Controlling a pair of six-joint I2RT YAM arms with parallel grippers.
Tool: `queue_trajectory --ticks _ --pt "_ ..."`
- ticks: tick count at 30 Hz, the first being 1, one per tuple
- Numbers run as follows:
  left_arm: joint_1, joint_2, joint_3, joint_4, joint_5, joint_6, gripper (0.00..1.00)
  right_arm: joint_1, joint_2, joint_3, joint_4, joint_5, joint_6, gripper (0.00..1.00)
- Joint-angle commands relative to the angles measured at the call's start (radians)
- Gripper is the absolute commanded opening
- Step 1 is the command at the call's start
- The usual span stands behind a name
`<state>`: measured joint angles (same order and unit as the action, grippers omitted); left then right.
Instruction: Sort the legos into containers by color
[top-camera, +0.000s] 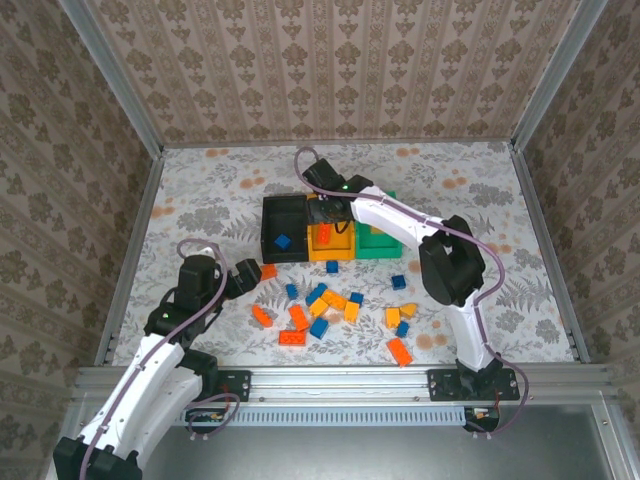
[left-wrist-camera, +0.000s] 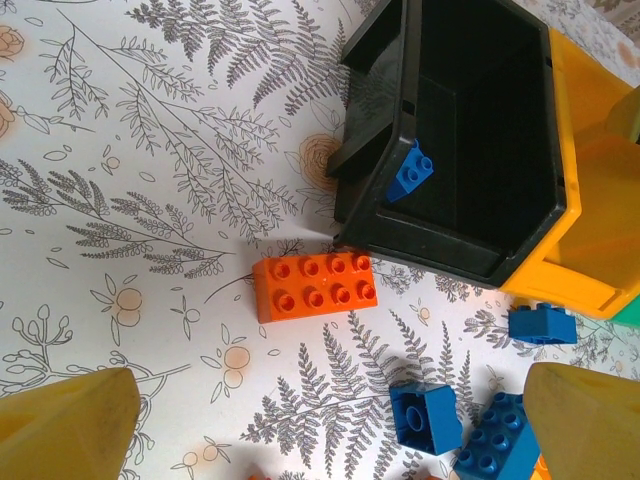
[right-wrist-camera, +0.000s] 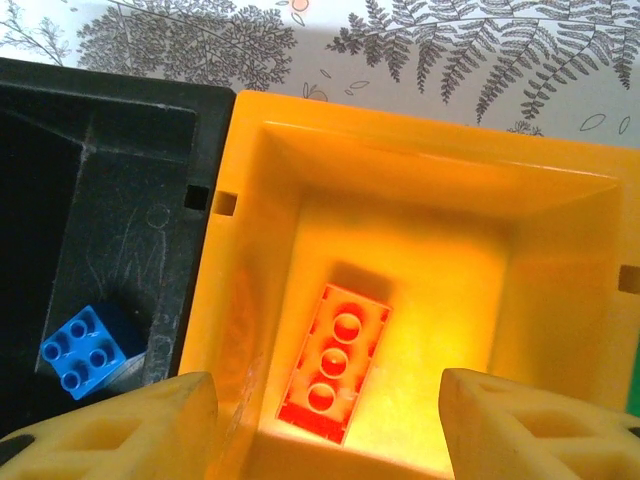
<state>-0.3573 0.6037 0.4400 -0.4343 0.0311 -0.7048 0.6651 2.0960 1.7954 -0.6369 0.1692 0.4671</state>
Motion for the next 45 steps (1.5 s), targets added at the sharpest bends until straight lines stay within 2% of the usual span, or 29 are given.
queue_trajectory --ticks 1,7,14,20,27,34,41,45 --pt "0.011 -0.014 0.025 -0.026 0.016 -0.012 1.0 0.002 -0.156 -0.076 -0.037 -0.025 0.014 0.63" --pt "0.015 -0.014 0.016 -0.016 0.022 -0.015 1.0 0.038 -0.431 -0.384 -0.071 -0.036 0.014 0.64" --pt "0.019 -0.003 -0.017 0.03 0.034 -0.019 1.0 0.114 -0.73 -0.745 -0.243 -0.044 0.088 0.65" --pt "0.024 0.044 -0.028 0.065 0.049 -0.025 1.0 0.211 -0.881 -0.938 -0.355 -0.142 0.216 0.66" --pt "0.027 0.061 -0.03 0.088 0.052 -0.027 1.0 0.314 -0.857 -1.013 -0.374 -0.182 0.28 0.67" --pt "0.033 0.062 -0.046 0.096 0.052 -0.03 1.0 0.333 -0.796 -1.093 -0.254 -0.205 0.311 0.64" --pt "0.041 0.062 -0.049 0.096 0.054 -0.024 1.0 0.359 -0.685 -1.115 -0.181 -0.209 0.319 0.57" --pt "0.043 0.062 -0.056 0.098 0.059 -0.03 1.0 0.364 -0.653 -1.111 -0.163 -0.208 0.31 0.49"
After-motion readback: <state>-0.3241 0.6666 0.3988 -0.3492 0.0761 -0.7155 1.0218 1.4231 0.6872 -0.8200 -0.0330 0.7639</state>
